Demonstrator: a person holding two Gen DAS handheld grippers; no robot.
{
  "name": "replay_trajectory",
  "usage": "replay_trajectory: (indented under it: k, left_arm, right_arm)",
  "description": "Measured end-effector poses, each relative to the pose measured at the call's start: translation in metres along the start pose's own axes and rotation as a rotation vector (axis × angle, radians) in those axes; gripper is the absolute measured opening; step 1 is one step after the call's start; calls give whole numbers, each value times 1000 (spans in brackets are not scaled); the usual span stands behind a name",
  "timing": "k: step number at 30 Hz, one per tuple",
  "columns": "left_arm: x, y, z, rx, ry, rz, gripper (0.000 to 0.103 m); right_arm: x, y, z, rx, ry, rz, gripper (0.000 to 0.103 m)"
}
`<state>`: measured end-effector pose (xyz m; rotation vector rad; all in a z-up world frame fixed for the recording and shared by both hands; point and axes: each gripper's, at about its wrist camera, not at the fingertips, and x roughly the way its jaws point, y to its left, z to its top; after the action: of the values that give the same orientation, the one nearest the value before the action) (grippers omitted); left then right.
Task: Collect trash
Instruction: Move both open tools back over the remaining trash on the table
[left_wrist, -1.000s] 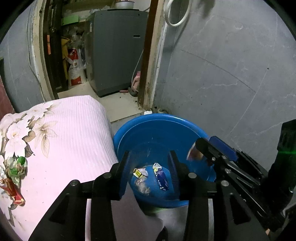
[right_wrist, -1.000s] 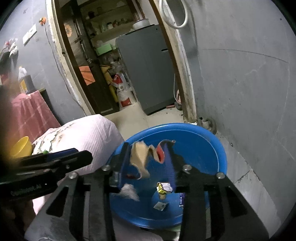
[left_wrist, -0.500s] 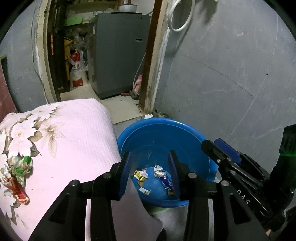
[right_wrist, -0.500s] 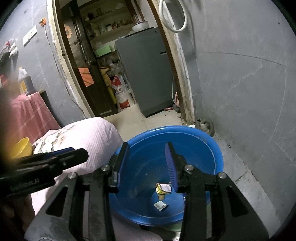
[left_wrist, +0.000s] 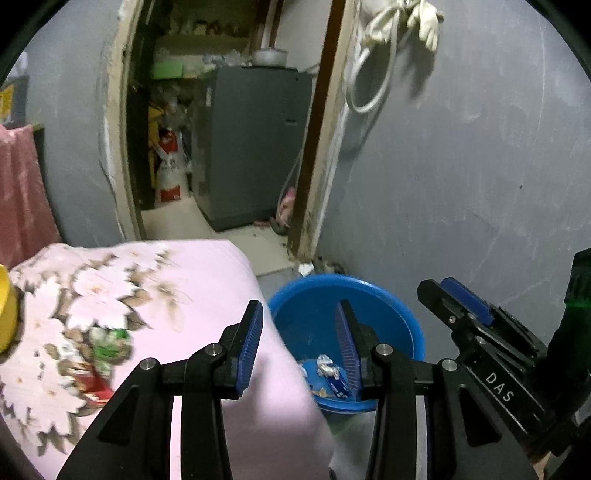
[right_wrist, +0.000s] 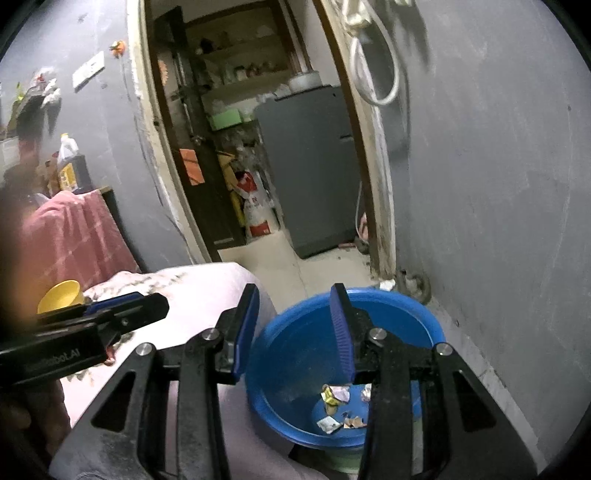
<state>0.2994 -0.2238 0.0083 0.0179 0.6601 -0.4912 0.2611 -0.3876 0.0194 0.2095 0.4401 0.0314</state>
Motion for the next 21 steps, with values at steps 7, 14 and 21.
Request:
replay_trajectory:
  k: [7,14,21]
  left_arm:
    - [-50,29,5,-30,-85,32,41]
    - [-99,57,1,-58,-157,87,49]
    - [-137,88,-7,-107,-219,154,71]
  right_arm:
    - [-19,43,12,-34,-67,26,52]
    - [-33,83,15,-66,-109,62,66]
    - [-45,123,16,-93,-150,97,91]
